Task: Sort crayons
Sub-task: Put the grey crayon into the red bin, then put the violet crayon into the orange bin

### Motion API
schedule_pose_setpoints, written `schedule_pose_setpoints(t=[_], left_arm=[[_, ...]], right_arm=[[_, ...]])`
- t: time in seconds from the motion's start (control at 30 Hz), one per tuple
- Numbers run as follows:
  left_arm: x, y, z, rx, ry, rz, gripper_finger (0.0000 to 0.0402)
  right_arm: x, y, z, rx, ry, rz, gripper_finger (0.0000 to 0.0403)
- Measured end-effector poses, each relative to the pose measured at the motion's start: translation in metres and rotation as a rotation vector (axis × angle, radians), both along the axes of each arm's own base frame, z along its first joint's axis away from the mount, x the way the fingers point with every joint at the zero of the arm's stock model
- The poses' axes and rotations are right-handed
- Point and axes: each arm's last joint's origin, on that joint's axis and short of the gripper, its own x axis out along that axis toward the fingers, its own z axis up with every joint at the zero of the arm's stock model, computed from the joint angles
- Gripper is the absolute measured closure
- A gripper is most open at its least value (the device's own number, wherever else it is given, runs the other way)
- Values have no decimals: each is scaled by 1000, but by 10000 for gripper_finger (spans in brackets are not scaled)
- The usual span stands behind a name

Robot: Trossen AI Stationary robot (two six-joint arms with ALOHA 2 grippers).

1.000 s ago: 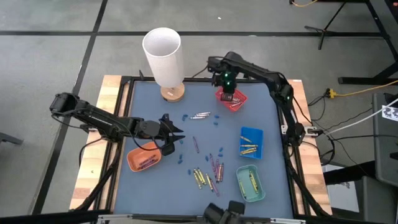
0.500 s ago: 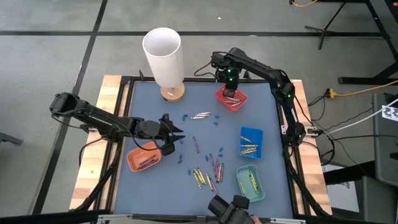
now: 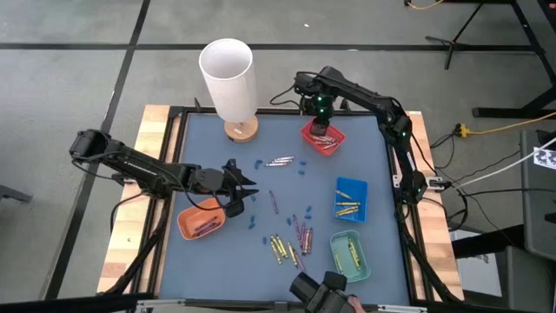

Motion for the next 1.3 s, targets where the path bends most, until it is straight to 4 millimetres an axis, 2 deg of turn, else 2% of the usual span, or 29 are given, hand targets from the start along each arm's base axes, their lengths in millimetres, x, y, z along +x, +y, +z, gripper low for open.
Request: schedule_pose_setpoints(t=[0.37,0.63,0.77,0.93,1.1,1.3], left_arm=[[0,0,1,1,-7,6,292],[10,5,9,5,-130,-27,292],[26,13,14,13,-127,-85,292],[56,22,21,53,-80,-207,292],[86,31,22,97,74,-349,292],[110,41,9,173,265,-558,292]], right_arm=[[1,-1,0,-10,-14,0,277],[1,-1,0,-10,-15,0,276],[1,-1,0,-10,-16,0,276],[1,-1,0,-10,-16,0,276],[1,-1,0,-9,-17,0,276],[2,-1,0,-10,-17,0,276]])
